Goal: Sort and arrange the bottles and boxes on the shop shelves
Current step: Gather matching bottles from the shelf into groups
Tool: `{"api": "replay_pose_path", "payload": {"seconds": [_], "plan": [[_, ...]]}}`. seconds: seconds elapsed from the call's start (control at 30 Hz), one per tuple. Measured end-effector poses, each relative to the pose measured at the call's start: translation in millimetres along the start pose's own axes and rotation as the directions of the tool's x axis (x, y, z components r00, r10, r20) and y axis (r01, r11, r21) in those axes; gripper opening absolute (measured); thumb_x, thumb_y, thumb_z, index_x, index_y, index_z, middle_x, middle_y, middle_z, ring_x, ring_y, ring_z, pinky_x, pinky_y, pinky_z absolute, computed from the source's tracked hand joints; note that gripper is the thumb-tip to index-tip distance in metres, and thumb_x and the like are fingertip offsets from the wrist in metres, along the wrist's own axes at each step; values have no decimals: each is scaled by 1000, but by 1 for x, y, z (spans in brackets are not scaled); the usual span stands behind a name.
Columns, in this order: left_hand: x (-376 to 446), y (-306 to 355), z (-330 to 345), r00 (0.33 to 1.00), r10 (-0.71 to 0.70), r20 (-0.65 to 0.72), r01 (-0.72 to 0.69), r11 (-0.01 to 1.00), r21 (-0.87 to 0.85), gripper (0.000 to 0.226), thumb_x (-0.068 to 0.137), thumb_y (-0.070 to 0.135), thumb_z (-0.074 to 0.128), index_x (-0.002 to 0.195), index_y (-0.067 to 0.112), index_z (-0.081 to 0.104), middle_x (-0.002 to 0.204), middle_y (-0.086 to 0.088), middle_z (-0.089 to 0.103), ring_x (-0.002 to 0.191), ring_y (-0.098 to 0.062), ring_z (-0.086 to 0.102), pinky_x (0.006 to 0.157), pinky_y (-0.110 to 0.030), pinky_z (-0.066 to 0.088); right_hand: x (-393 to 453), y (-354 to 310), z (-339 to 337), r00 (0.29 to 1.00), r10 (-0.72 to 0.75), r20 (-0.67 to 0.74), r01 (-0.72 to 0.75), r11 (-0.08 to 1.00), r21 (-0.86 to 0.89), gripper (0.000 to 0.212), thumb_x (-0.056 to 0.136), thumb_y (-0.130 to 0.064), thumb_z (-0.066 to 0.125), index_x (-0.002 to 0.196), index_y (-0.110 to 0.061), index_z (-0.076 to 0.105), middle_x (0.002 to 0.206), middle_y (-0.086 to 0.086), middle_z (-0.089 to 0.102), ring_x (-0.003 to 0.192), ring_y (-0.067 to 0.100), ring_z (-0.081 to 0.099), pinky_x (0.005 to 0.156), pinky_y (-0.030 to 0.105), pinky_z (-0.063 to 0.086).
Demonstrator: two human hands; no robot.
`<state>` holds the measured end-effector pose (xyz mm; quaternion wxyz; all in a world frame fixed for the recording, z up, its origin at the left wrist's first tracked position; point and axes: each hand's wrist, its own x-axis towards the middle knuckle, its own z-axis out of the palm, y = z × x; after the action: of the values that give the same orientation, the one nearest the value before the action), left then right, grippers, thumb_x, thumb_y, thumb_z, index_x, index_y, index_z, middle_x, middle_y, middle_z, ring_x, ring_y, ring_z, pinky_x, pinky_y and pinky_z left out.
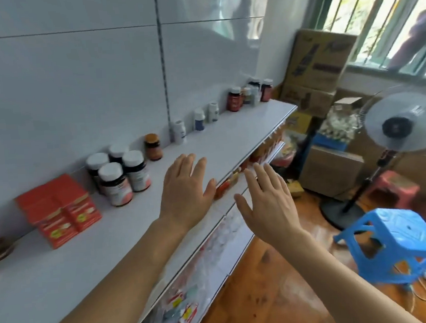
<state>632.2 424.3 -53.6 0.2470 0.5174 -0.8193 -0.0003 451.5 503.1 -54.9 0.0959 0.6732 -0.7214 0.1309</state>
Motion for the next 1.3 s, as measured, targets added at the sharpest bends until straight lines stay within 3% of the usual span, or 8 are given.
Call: {"api": "replay_pose_path", "payload": {"seconds": [0.3,0.47,0.7,0.87,1.17,1.3], "plan": [[163,53,73,996,70,58,-68,997,-36,65,94,53,30,147,17,38,154,-11,36,145,-29,26,119,-45,22,121,115,16,994,105,4,-105,994,-19,71,97,-59,20,153,-16,30,160,8,26,151,27,11,121,46,18],[233,82,118,993,86,82,-85,996,-22,58,98,48,40,148,18,38,155,-10,35,145,-28,26,119,-43,23,177,175,35,993,115,2,-115,993,34,69,98,-58,20,152,-18,30,160,6,26,151,27,11,122,47,17],[329,132,191,997,2,71,-2,1000,-12,62,95,50,34,146,16,40,152,-12,38,142,-28,30,118,-42,25,272,286,66,1000,26,3,-26,998,60,63,100,-54,30,151,-18,32,159,5,30,150,27,14,121,43,14],[384,151,222,992,-117,46,116,993,28,57,99,45,42,147,14,39,152,-12,38,141,-27,29,117,-40,25,347,349,80,995,-79,53,75,994,76,63,100,-53,31,152,-16,29,158,8,29,150,30,13,120,44,16],[478,128,277,972,-230,-40,233,970,73,56,96,42,50,143,12,45,146,-13,44,136,-30,36,112,-45,35,470,382,137,970,-213,114,194,968,160,63,101,-52,30,152,-16,25,157,6,31,149,28,14,121,42,20],[524,108,306,960,-263,-99,270,961,65,56,91,36,60,137,7,50,137,-16,51,125,-36,46,104,-48,42,524,388,167,953,-269,142,248,957,149,62,100,-49,35,151,-13,29,148,7,41,142,28,26,117,40,25]]}}
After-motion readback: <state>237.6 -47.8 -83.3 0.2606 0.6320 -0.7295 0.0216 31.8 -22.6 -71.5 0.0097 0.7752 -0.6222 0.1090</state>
